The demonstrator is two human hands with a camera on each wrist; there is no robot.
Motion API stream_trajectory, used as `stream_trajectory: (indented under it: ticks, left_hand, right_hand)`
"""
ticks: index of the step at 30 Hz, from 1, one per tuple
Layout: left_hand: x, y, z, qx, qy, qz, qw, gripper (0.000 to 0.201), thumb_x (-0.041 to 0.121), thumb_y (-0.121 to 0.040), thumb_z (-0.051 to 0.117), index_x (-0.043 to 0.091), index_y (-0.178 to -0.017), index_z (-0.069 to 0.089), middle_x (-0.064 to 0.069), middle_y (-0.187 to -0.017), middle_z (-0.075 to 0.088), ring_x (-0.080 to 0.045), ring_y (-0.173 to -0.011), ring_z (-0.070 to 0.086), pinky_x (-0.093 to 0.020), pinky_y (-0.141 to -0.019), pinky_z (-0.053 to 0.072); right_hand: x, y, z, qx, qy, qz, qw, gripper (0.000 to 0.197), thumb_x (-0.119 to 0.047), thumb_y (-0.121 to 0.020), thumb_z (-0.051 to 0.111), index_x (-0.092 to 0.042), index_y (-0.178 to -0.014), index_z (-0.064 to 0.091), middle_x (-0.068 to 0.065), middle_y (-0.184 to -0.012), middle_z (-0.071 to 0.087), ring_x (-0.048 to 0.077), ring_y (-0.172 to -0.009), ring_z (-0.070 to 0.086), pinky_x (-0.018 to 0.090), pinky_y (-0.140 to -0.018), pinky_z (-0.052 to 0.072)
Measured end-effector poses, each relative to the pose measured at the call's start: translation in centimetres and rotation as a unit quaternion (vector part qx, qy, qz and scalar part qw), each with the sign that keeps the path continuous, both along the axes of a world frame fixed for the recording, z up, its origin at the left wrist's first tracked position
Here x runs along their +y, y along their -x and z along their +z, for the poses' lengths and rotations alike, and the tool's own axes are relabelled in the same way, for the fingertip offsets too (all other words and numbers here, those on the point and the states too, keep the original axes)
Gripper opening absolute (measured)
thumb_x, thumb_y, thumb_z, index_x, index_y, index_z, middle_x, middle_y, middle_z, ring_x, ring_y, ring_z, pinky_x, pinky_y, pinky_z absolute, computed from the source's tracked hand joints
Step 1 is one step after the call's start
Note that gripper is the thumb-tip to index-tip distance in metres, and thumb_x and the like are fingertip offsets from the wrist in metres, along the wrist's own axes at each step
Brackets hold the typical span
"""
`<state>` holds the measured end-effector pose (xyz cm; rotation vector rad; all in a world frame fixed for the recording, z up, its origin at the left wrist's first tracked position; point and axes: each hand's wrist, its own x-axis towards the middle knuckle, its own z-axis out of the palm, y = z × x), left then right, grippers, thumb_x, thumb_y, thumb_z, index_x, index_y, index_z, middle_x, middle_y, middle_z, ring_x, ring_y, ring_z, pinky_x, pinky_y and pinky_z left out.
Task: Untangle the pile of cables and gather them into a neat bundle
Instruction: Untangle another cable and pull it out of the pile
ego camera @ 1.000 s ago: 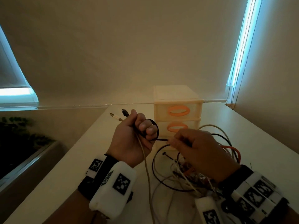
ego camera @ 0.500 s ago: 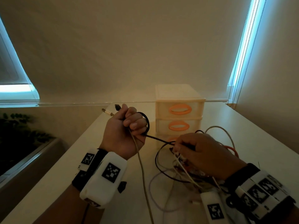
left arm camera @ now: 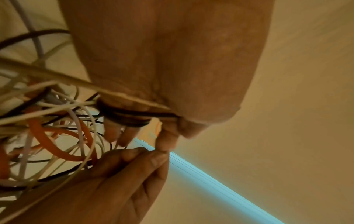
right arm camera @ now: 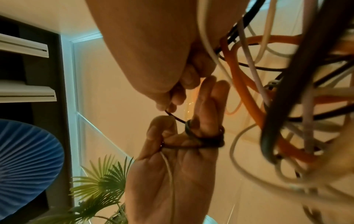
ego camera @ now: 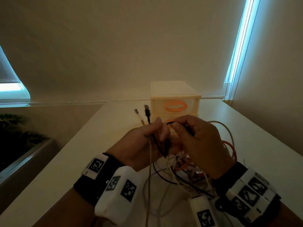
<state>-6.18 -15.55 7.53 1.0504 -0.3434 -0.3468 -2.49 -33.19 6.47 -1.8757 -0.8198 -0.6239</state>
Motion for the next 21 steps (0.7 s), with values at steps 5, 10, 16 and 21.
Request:
stream_trajectory:
  ticks: [5, 10, 16, 21]
  left_hand:
    - [1.2, -0.7, 0.6, 0.004, 0.168, 0.145, 0.975, 0.054, 0.046, -0.107, 0.030, 0.013, -0.065, 0.040, -0.024, -0.104, 0.070, -0.037, -0.098, 0.069, -0.040, -0.083, 0.058]
    - [1.4, -1.2, -0.3, 0.027, 0.222, 0.184, 0.957, 0.054, 0.043, -0.107, 0.029, 0.016, -0.061, 0.041, 0.002, -0.053, 0.042, -0.017, -0.054, 0.046, -0.025, -0.049, 0.040]
    - [2.3, -1.3, 0.0, 0.005, 0.240, 0.176, 0.955, 0.055, 0.043, -0.107, 0.028, 0.017, -0.062, 0.043, 0.004, -0.052, 0.040, -0.014, -0.052, 0.044, -0.023, -0.048, 0.038]
    - [2.6, -1.3, -0.1, -0.007, 0.252, 0.174, 0.952, 0.060, 0.043, -0.108, 0.026, 0.016, -0.058, 0.047, 0.004, -0.052, 0.045, -0.014, -0.052, 0.050, -0.022, -0.048, 0.043]
  right_hand:
    - [0.0, 0.3, -0.6, 0.014, 0.098, 0.115, 0.988, 0.019, -0.024, -0.099, 0.059, -0.028, -0.111, 0.074, -0.013, -0.081, 0.068, 0.008, -0.075, 0.066, 0.017, -0.064, 0.051]
    - [-0.3, -0.5, -0.9, 0.014, 0.133, 0.011, 0.991, 0.029, -0.050, -0.093, 0.056, -0.029, -0.076, 0.066, -0.005, -0.064, 0.063, 0.012, -0.059, 0.060, 0.041, -0.061, 0.053]
    - [-0.3, 0.3, -0.5, 0.049, 0.213, 0.137, 0.966, 0.016, -0.034, -0.099, 0.056, -0.033, -0.097, 0.072, -0.012, -0.073, 0.065, 0.010, -0.066, 0.061, 0.018, -0.057, 0.046]
    - [-0.7, -0.3, -0.5, 0.014, 0.173, -0.013, 0.985, 0.026, -0.049, -0.096, 0.052, -0.030, -0.086, 0.068, -0.009, -0.068, 0.064, 0.007, -0.059, 0.063, 0.034, -0.058, 0.056]
